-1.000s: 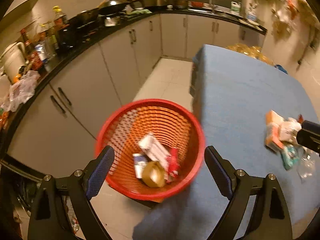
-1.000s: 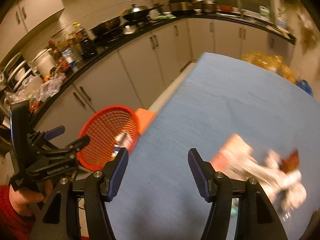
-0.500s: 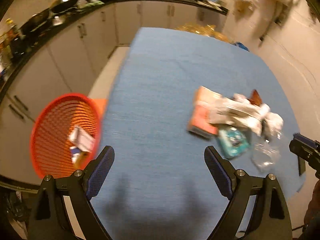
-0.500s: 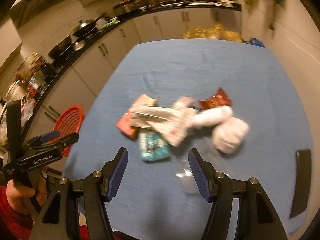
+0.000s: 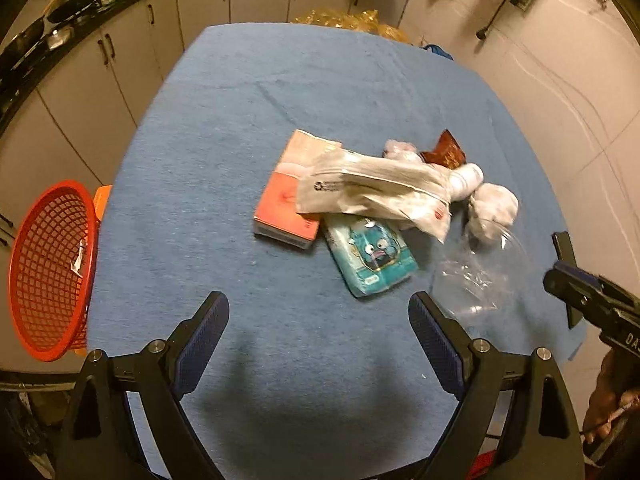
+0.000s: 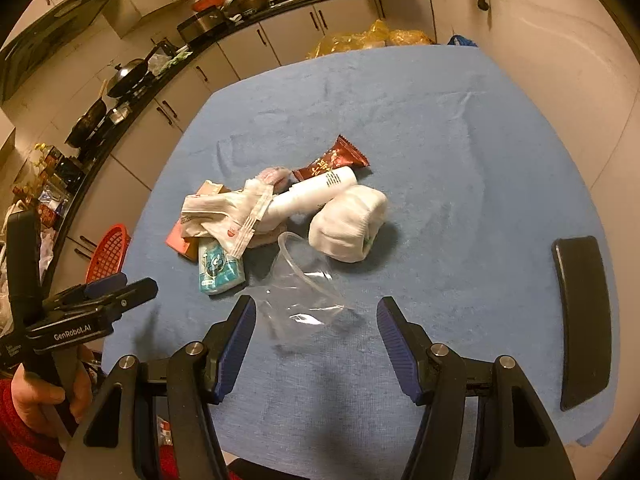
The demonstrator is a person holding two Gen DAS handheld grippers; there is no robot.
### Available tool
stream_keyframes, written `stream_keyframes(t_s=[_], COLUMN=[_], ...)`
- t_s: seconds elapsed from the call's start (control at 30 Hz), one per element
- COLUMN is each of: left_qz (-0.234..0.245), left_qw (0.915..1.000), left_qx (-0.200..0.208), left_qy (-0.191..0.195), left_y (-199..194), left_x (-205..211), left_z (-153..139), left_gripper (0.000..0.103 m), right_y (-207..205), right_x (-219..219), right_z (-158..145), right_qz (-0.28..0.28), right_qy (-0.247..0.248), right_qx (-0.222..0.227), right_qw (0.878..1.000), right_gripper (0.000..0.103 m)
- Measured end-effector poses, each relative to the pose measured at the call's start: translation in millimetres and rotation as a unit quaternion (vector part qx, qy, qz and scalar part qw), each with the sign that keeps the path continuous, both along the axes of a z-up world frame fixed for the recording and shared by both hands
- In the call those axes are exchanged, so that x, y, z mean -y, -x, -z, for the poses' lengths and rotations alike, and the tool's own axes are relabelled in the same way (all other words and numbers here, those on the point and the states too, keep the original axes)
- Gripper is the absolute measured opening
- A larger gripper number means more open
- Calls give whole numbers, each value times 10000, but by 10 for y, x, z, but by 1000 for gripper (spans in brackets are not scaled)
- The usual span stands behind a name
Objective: Collect trash
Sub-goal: 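Grasp the white printed plastic bag with left tool while right tool grasps the clear plastic cup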
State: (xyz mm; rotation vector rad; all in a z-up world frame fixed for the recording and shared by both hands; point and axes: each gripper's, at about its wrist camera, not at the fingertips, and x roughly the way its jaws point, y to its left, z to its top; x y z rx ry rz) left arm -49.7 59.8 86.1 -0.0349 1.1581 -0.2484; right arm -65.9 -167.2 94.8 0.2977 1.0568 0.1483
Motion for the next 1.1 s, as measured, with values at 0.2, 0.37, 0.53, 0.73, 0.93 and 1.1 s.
stream_keyframes(t_s=[0.2,0.37,0.53,0.73,0.93,1.1], left_qz=[-8,-117,-76,736,1857,2721], left_qw=[10000,9998,9999,9970,9810,9592], left_qx=[-89,-162,-35,243,392,302], left_qy=[-37,55,60,-46,-400,-708], left_y=[-37,-116,-218,-392,-673,-839], left_x=[-27,-161,-228,45,421,678], left_z=[18,3,-31,-132,-142,7], left_gripper=[90,90,90,90,90,90], right_y=[-164,-324,-279,-111,11,135], right_x=[-74,-164,-261,-360,-253,-83], right_z=[47,226,279,198,128,121], right_qz=[-470,-831,-1197,-1457,-1257,-955], right_qy=[-8,5,-249,-651,-576,-549], right_qx=[138,-74,-196,-110,-32,-71], right_qw=[9988,9965,9923,9871,9904,9939], right_gripper=[59,27,5,5,5,5])
